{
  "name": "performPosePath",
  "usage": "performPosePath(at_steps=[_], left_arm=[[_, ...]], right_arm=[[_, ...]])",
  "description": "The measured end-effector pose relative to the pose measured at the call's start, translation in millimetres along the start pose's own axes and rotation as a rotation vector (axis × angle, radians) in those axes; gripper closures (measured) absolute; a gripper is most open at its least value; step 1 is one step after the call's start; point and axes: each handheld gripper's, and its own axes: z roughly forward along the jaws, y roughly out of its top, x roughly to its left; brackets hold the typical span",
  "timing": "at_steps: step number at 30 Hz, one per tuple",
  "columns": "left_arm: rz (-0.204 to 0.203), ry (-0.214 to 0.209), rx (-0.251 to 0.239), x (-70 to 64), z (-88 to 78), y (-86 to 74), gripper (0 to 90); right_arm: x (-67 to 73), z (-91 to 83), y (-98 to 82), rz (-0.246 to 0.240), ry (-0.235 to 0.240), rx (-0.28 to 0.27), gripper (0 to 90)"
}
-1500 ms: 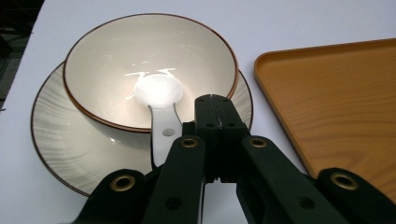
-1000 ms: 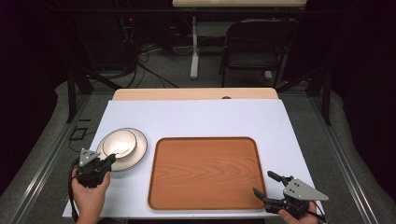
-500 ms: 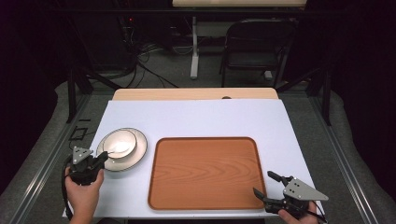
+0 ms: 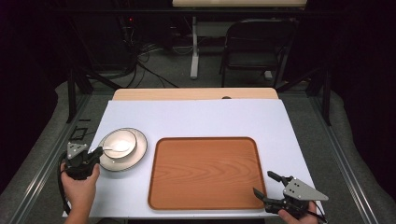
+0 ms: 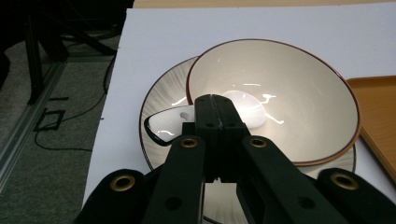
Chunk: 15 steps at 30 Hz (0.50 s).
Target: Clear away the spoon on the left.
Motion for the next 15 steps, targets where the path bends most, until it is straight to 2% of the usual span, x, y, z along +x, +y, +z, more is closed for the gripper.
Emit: performPosePath(at_steps=[15], left_arm=[[-0.02,0.04,-0.013,11.1,15.9,13.6,90.0]], right_arm=[[-0.1,0.0,0.0,0.0,0.001,0.0,23.2]])
